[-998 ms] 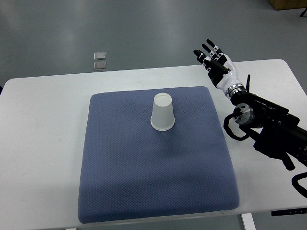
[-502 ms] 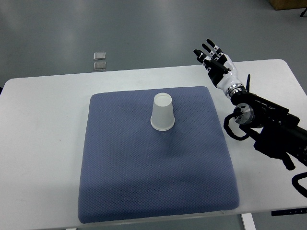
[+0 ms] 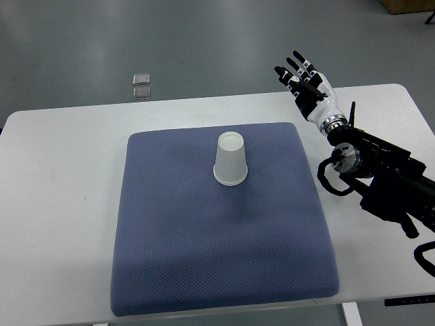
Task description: Stack paper cups
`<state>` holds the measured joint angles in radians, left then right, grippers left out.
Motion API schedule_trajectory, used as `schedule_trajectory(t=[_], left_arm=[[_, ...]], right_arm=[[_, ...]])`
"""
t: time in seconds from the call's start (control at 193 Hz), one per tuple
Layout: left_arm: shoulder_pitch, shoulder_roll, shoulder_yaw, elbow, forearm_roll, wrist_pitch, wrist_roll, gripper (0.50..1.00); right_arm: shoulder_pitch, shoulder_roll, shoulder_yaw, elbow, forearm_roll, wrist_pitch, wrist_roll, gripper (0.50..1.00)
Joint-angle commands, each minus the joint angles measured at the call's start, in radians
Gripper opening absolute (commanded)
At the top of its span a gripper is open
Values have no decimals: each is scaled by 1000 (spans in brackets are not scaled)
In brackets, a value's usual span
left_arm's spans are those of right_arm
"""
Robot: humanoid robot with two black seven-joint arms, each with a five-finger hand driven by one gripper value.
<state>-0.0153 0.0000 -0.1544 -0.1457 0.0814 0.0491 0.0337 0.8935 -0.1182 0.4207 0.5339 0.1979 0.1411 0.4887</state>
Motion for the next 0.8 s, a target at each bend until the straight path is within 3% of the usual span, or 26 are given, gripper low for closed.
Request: schedule_trajectory(t=[0.0, 0.331, 0.543, 0.796], left_arm=[[0, 0, 0, 0, 0, 0, 0, 1000], [0, 0, 0, 0, -2, 0, 0, 1000], [0, 0, 0, 0, 0, 0, 0, 1000], [0, 0, 0, 0, 0, 0, 0, 1000]], right_arm=[[4, 2, 0, 0, -2, -5, -1, 915], [50, -15, -22, 3, -66, -11, -1, 915], [85, -77, -59, 37, -417, -40, -12, 913], [94, -225, -293, 61, -897, 5, -12, 913]])
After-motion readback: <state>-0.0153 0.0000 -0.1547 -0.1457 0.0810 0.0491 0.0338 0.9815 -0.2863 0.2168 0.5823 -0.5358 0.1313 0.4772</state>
